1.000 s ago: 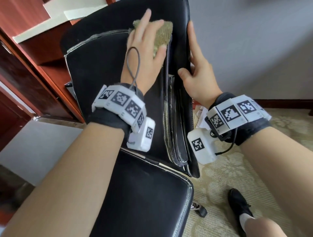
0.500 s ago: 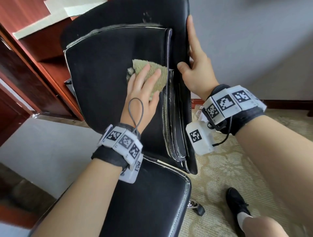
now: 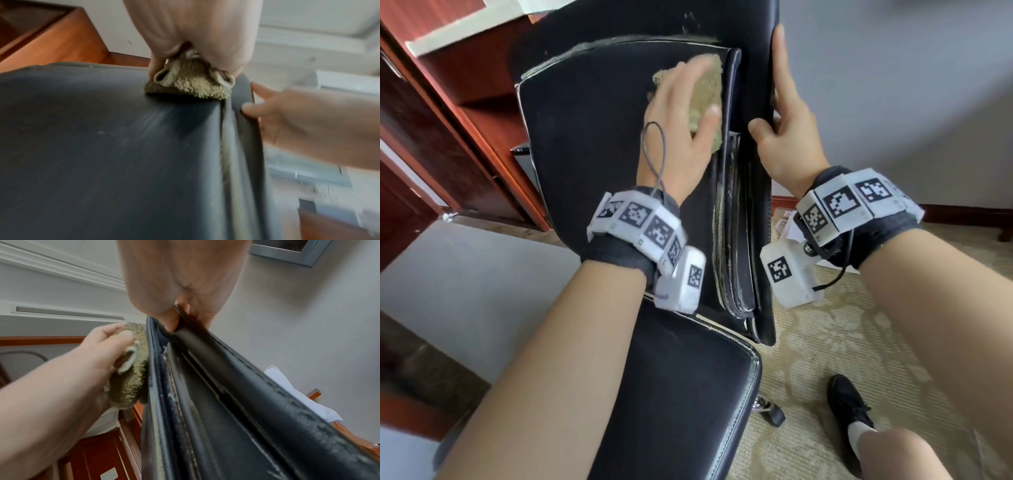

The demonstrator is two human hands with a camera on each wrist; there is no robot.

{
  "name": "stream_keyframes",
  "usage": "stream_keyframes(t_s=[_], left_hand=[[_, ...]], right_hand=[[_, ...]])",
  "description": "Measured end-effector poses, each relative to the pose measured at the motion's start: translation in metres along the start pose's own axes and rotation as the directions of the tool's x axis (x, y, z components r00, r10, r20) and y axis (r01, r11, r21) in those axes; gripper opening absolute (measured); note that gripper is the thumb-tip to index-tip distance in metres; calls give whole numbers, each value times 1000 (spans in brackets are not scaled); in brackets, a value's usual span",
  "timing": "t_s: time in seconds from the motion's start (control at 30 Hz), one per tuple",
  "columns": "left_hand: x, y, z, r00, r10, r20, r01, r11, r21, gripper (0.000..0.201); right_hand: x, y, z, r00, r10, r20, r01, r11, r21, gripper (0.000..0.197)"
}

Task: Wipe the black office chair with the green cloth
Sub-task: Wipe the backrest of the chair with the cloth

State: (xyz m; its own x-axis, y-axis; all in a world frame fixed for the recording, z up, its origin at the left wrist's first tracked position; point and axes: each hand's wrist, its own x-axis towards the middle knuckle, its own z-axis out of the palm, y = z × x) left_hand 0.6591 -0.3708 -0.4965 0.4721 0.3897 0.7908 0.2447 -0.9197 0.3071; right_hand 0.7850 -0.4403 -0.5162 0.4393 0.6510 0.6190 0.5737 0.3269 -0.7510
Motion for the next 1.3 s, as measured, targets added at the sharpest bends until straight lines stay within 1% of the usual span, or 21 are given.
stream_keyframes(t_s=[0.07,0.13,0.27,0.33,0.47,0.6,0.67,0.73,0.83,0.9,1.03,1.13,1.2,1.3], left_hand=[[-12,-6,1,997,-41,71,41,999,1,53],[-18,-12,-2,992,-53,116,48,998,43,58],[-23,-13,-5,992,-36,122,24,994,103,56],[-33,-14,-2,992,-32,122,15,990,139,53],[-53,-18,1,989,-26,144,0,984,179,50],[-76,-21,6,985,-34,167,5,985,172,50],[-89,-23,9,986,-42,160,14,985,174,52],[-104,-24,11,987,-43,152,15,983,183,54],[-118,-26,15,983,-76,167,47,984,171,55],[-115,-25,16,985,-75,156,49,985,165,54],[-86,-20,10,993,-14,121,-9,982,189,51],[-65,-13,7,993,-26,111,8,987,158,51],[-66,-8,12,997,-30,74,20,991,129,50],[-94,-9,25,999,-47,23,44,991,124,52]], right_hand=[[2,1,1,1000,-8,6,8,1000,-2,85],[3,3,-2,999,-7,43,6,1000,22,83],[-5,7,-9,994,-5,111,-5,996,91,83],[-13,6,-5,991,-4,133,-6,997,75,87],[-15,10,7,999,2,51,-2,1000,-15,93],[-20,8,12,1000,17,-5,-17,1000,0,92],[-24,4,12,999,8,-31,-9,1000,-29,90],[-26,4,13,999,15,-32,-17,999,-46,90],[-26,7,13,999,28,-27,-29,998,-61,88],[-25,5,13,999,36,-22,-38,996,-79,89],[-25,4,13,999,46,-8,-46,996,-76,89],[-26,5,11,999,54,-2,-54,996,-64,89],[-25,5,11,999,45,0,-45,997,-61,89],[-25,8,10,999,44,-8,-44,997,-60,88]])
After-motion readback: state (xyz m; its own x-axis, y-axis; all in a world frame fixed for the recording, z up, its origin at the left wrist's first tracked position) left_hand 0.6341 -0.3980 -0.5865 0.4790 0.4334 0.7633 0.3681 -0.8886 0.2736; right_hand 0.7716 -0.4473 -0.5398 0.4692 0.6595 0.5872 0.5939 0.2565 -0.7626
